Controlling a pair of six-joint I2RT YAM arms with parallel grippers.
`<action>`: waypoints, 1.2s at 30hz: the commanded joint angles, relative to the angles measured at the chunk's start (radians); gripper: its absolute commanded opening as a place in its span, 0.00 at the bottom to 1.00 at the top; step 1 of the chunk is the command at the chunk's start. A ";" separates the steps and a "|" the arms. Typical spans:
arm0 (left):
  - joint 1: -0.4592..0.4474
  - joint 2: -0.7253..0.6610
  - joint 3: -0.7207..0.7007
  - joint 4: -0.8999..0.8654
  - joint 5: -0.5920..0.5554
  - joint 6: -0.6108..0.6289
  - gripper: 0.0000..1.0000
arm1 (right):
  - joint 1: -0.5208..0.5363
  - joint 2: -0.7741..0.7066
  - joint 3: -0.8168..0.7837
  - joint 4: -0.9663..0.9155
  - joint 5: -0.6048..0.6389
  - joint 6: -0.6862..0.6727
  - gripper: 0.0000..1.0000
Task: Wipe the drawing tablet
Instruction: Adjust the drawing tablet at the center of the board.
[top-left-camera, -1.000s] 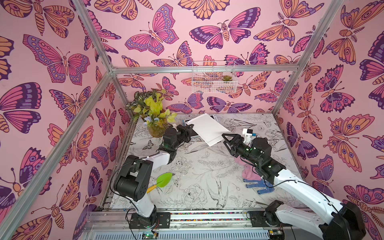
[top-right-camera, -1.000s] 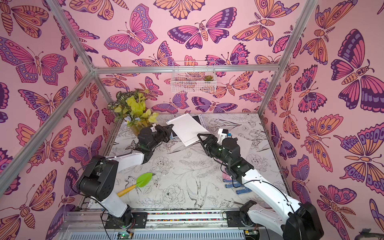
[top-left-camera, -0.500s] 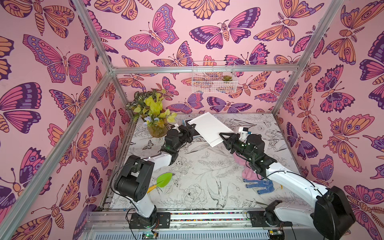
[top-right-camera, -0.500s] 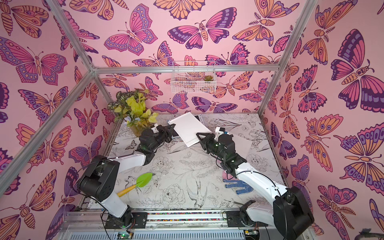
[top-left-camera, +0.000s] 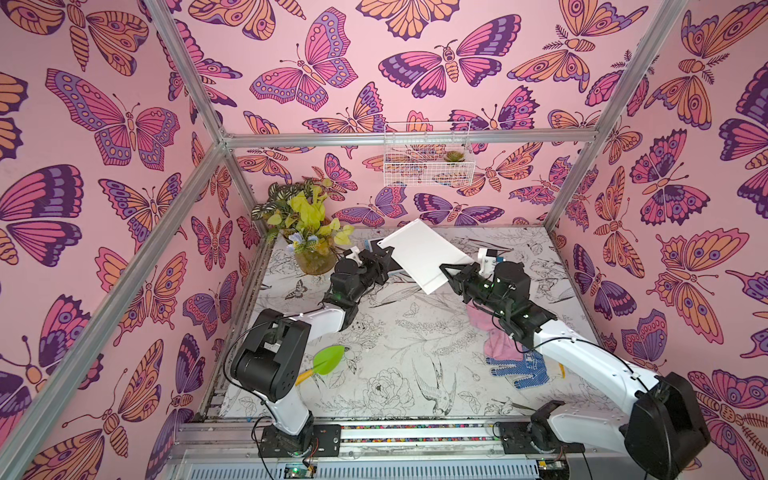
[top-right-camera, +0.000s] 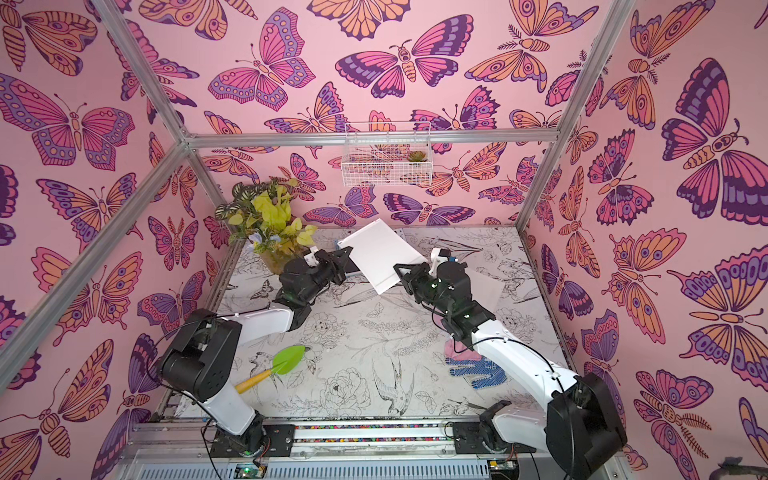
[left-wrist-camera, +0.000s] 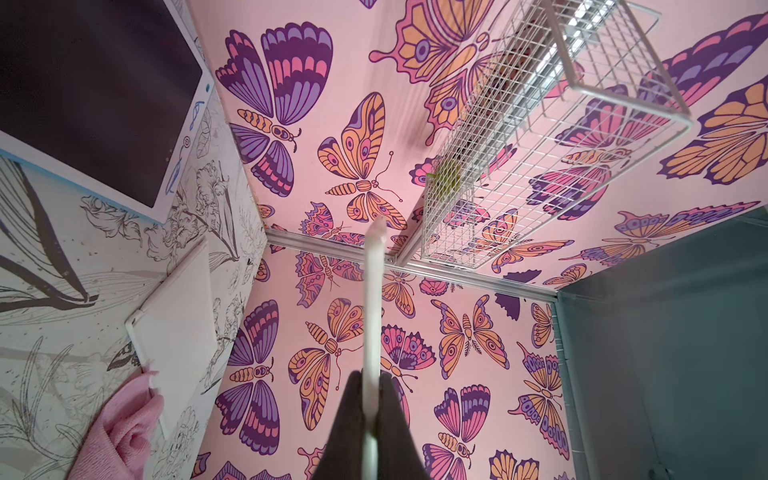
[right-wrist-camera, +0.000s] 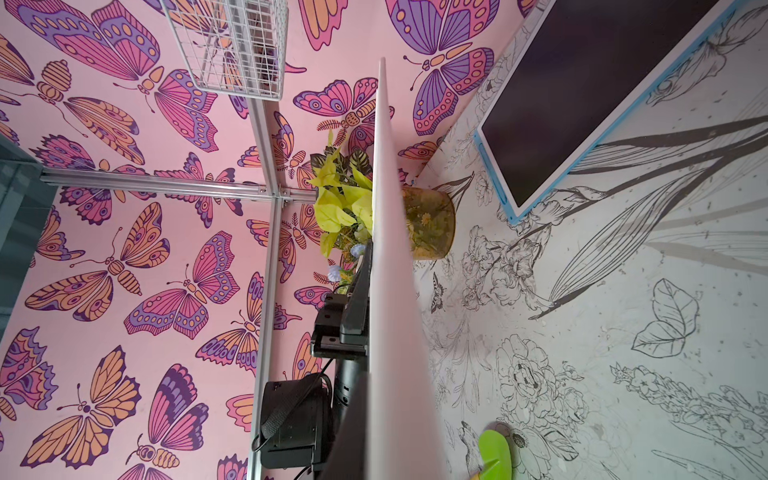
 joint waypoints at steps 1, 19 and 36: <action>0.001 0.011 -0.002 0.051 0.023 -0.016 0.22 | -0.028 -0.030 0.021 -0.027 0.001 -0.063 0.00; 0.063 -0.232 0.205 -1.201 0.146 0.663 0.69 | -0.242 -0.018 0.149 -0.562 -0.564 -0.628 0.00; 0.159 -0.314 0.019 -1.556 0.146 1.111 0.69 | -0.114 0.530 0.336 -1.043 -0.851 -1.228 0.00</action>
